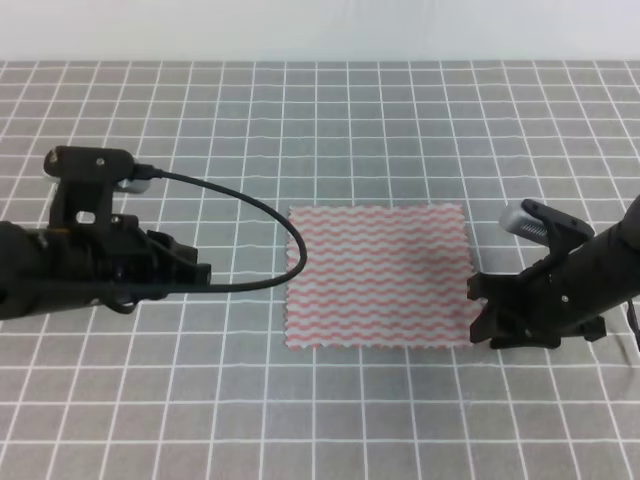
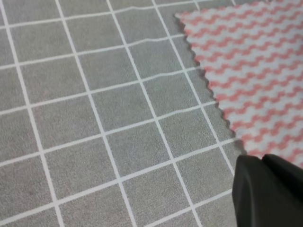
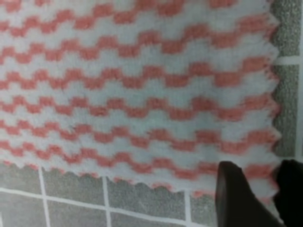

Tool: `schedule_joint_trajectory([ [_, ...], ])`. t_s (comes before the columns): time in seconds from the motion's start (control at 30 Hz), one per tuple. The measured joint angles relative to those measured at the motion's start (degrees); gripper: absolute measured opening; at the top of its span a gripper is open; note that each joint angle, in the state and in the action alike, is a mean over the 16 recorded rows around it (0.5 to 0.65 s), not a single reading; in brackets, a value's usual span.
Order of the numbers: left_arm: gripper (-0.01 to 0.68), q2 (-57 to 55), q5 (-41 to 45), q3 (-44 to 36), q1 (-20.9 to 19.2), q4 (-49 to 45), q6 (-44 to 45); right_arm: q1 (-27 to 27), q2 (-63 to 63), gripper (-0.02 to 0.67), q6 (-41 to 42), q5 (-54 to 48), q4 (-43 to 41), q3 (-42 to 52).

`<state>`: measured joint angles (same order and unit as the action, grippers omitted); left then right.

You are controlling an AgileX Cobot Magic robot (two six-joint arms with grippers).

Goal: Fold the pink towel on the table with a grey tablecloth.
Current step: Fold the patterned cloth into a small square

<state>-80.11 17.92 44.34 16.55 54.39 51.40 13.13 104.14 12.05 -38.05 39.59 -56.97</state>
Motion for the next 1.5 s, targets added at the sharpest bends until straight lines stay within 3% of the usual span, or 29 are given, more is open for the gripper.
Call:
schedule_joint_trajectory([
  [0.67, -0.001, -0.28, 0.51, 0.01, 0.00, -0.01, 1.65, -0.17, 0.99, -0.001, 0.76, -0.86, 0.96, -0.48],
  [1.1, 0.000, -0.23, 0.64, 0.00, 0.00, -0.23, 4.17, 0.01, 1.47, -0.015, 2.83, -4.86, 1.86, -3.39],
  [1.33, 0.001, -0.23, 1.01, 0.01, 0.01, -0.44, 9.81, 0.05, 1.43, -0.015, 3.94, -6.80, 2.11, -5.78],
  [1.5, 0.043, -0.12, 1.83, 0.00, 0.35, -0.57, 16.07, 0.05, 1.43, -0.016, 4.36, -8.48, 1.90, -8.06],
])
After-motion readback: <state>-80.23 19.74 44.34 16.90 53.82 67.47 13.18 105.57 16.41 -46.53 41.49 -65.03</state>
